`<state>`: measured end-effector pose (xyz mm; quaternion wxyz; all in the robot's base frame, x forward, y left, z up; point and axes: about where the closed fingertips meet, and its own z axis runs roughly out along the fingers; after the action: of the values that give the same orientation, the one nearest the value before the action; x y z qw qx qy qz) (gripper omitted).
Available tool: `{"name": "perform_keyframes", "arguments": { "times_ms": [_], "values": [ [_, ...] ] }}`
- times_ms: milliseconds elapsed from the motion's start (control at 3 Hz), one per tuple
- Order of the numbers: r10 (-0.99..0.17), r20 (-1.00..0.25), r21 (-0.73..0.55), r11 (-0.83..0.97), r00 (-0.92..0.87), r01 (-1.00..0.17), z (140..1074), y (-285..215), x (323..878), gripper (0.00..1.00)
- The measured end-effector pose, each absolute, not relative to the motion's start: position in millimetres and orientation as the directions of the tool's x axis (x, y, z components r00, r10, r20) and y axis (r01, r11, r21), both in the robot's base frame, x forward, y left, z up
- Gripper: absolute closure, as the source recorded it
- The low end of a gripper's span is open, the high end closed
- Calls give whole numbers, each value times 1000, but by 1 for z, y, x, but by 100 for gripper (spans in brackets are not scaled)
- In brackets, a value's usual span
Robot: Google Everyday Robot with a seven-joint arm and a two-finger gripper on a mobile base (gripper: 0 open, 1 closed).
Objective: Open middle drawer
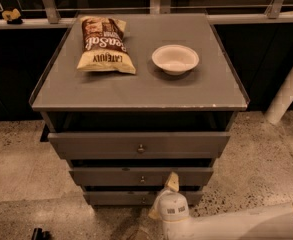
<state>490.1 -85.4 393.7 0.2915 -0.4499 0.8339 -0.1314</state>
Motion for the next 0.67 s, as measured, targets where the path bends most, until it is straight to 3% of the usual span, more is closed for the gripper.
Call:
{"name": "perform_keyframes", "arguments": {
  "times_ms": [333, 667],
  "values": [
    [-844, -345, -571, 536, -411, -622, 416, -94, 549, 0],
    [-841, -345, -566, 540, -416, -623, 410, -93, 550, 0]
  ]
}}
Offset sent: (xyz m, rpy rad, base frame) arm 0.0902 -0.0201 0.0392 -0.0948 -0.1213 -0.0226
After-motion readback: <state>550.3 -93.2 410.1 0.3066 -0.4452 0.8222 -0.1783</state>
